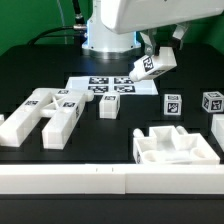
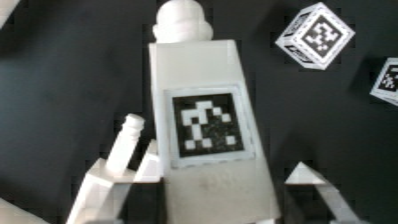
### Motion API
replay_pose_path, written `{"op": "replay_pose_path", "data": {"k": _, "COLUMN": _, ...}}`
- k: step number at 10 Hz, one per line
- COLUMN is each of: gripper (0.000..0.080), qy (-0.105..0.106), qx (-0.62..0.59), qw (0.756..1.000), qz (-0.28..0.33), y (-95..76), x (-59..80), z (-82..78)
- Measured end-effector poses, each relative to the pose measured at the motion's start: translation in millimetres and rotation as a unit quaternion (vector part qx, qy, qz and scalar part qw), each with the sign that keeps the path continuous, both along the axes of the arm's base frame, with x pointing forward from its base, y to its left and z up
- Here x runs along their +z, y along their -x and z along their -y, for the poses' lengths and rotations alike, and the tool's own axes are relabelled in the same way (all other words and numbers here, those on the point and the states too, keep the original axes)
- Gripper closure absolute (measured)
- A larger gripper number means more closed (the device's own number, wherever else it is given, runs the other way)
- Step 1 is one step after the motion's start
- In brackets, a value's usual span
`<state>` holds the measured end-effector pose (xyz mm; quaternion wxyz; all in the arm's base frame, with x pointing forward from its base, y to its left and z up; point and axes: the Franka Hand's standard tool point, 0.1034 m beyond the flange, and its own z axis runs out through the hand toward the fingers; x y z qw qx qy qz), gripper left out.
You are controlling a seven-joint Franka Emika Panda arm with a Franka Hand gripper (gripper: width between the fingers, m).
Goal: Assemble chair
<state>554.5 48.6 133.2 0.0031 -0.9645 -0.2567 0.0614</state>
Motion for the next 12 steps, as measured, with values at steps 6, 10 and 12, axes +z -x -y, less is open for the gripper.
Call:
{"op": "replay_pose_path", "data": {"k": 6, "gripper": 0.0499, "qy": -0.004, "qx": 0.088, "qw": 0.996, "qz": 0.029, "y": -31.9, "x": 5.0, "z": 14.1}}
{"op": "replay_pose_path", "data": {"k": 10, "gripper": 0.0499, "qy": -0.01, "qx": 0.088, "qw": 0.994, "qz": 0.062, "y": -44.5, "x": 6.8, "z": 17.6}}
{"op": "replay_pose_path", "data": {"k": 12, "gripper": 0.0499, "qy": -0.028, "qx": 0.067, "qw": 0.994, "qz": 0.087, "y": -47.1, "x": -1.4, "z": 21.2}}
